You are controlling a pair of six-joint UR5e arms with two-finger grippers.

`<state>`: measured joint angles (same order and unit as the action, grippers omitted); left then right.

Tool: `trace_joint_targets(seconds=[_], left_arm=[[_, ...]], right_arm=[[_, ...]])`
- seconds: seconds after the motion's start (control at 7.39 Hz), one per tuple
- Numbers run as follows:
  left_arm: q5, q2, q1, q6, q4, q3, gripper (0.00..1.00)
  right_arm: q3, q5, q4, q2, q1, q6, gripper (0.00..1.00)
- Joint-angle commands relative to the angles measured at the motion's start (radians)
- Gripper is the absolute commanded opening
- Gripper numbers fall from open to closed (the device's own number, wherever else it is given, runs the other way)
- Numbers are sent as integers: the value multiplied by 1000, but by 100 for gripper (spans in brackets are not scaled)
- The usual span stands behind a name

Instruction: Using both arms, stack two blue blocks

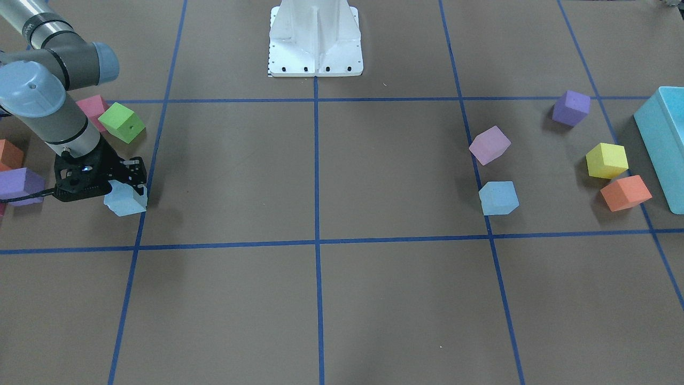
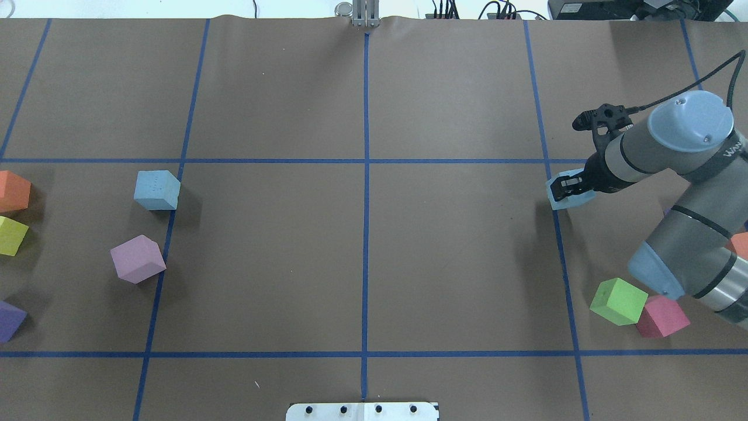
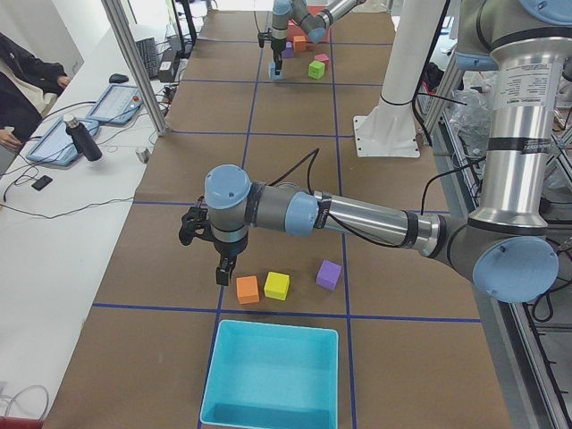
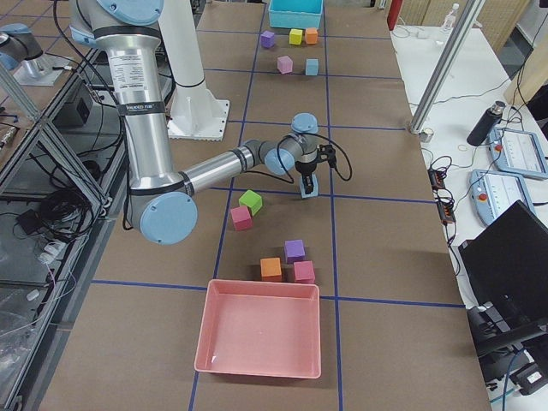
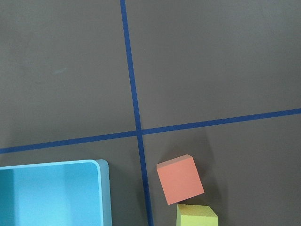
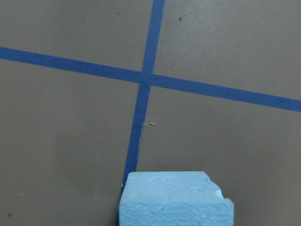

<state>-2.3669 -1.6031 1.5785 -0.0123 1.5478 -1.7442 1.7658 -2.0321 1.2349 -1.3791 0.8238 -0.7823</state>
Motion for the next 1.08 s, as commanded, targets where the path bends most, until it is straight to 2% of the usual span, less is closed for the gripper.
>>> trace_joint_targets(seconds=[0.0, 0.27, 0.41, 0.68, 0.95], left_arm=[[0, 0, 0, 0, 0, 0, 98], [0, 0, 0, 2, -2, 2, 98], [0, 0, -2, 2, -2, 5, 98], [0, 0, 0, 2, -2, 6, 98], [0, 0, -2, 2, -2, 5, 98]], right_arm=[[3, 10, 52, 162, -70, -169, 0], [-25, 142, 292, 396, -196, -308, 0], [-70, 162, 328, 476, -243, -375, 0], [-220, 239, 334, 605, -310, -446, 0], [-331, 251, 333, 690, -342, -480, 0]])
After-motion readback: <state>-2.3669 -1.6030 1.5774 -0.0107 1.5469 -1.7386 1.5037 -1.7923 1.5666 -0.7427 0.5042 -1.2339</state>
